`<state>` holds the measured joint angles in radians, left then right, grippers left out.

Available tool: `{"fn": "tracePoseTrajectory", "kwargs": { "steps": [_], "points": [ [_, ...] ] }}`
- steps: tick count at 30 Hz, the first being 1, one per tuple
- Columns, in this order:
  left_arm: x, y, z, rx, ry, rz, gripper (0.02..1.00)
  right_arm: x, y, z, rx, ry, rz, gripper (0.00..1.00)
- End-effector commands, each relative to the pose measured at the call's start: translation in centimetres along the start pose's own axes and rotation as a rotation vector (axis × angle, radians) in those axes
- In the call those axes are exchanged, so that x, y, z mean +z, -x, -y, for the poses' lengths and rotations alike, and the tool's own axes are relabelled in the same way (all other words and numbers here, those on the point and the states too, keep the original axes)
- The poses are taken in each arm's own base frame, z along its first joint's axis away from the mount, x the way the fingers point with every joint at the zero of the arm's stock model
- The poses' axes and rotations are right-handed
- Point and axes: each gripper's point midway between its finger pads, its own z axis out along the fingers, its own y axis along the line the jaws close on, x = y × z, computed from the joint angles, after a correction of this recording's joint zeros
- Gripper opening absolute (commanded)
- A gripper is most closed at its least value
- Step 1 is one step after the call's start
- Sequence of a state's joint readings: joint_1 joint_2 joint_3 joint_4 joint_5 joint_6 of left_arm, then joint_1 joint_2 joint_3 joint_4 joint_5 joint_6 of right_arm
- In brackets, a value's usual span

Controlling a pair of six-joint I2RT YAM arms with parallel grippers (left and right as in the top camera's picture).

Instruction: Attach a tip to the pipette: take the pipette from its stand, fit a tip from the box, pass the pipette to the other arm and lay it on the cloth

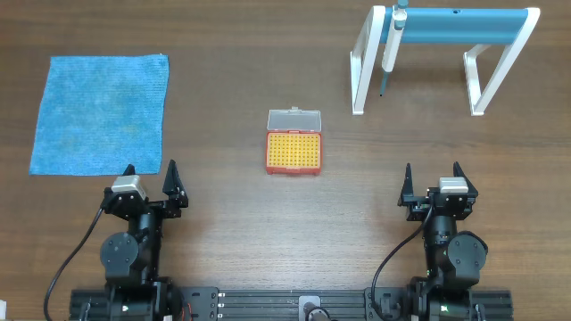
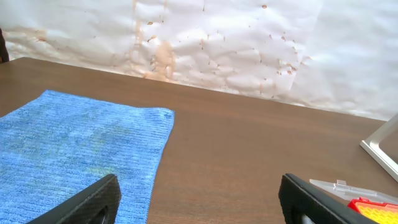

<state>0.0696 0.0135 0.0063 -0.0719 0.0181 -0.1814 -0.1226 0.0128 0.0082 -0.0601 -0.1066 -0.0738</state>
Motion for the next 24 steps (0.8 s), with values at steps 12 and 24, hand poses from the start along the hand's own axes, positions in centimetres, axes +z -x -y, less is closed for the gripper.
{"fn": "tracePoseTrajectory", "kwargs": {
  "steps": [12, 24],
  "points": [
    [0.0, 0.0, -0.3, 0.002, 0.016, 0.001, 0.825, 0.0, 0.0, 0.1, -0.014, -0.007, 0.004, 0.851],
    [0.0, 0.0, -0.3, 0.002, 0.016, 0.001, 0.825, 0.1, 2.1, -2.5, -0.017, 0.137, 0.026, 0.851]
  ]
}}
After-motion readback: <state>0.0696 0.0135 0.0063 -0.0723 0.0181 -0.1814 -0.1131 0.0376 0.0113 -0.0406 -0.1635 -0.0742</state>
